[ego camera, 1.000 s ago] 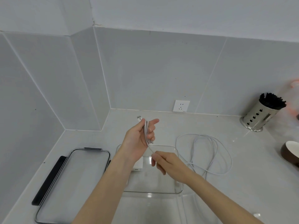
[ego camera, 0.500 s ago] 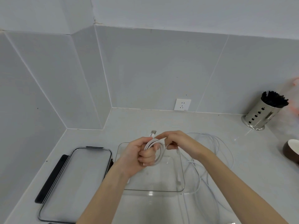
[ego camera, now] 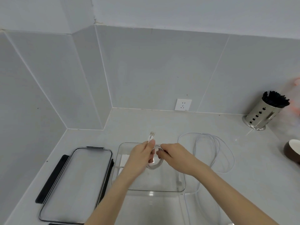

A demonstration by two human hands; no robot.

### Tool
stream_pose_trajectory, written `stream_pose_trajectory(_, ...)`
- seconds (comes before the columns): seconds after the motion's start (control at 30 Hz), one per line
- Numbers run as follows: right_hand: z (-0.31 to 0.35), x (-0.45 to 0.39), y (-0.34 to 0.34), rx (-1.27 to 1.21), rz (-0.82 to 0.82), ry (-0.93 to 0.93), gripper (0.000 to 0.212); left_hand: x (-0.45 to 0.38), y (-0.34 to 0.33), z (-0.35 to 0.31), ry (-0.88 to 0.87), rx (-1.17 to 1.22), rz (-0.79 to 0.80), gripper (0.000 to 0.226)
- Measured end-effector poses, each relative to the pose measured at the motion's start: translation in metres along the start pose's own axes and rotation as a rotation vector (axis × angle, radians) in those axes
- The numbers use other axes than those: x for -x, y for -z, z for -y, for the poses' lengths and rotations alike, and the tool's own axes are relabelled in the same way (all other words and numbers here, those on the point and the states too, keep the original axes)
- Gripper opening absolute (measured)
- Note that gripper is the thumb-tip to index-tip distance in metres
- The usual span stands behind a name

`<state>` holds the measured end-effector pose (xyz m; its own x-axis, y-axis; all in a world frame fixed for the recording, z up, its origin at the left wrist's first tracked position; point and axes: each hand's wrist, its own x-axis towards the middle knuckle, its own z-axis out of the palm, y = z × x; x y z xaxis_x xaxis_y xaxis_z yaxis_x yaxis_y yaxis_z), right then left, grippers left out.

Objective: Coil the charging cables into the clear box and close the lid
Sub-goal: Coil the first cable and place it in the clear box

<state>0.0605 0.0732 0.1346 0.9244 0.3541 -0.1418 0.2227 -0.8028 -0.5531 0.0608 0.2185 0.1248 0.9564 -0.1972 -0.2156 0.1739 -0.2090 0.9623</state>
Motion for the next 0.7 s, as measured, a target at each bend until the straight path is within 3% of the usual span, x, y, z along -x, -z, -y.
stream_pose_trajectory(0.13,-0.001,-0.001,0.002,-0.129,0.007,-0.049,0.03,0.002,-0.009,0.009,-0.172,-0.341,-0.181,0.039)
stream_pose_trajectory(0.23,-0.009,0.002,0.017,-0.398,0.082,-0.12,0.006,-0.001,-0.002,0.011,-0.226,-0.565,-0.259,0.04)
stream_pose_trajectory(0.27,-0.014,0.004,0.021,-0.516,0.115,-0.133,0.011,-0.003,0.002,0.011,-0.224,-0.582,-0.284,0.042)
stream_pose_trajectory(0.33,-0.025,0.007,0.027,-0.772,0.154,-0.154,0.018,-0.006,0.008,0.012,-0.212,-0.501,-0.31,0.048)
stream_pose_trajectory(0.5,-0.042,0.014,0.028,-1.273,0.38,-0.199,0.012,-0.008,0.012,0.011,-0.173,-0.363,-0.307,0.047)
stream_pose_trajectory(0.6,-0.044,0.016,0.018,-1.573,0.465,-0.052,0.04,-0.008,0.006,0.01,-0.092,-0.12,-0.316,0.049)
stream_pose_trajectory(0.7,-0.05,0.015,0.009,-1.702,0.386,0.197,0.051,-0.007,0.001,0.009,0.009,0.126,-0.317,0.053)
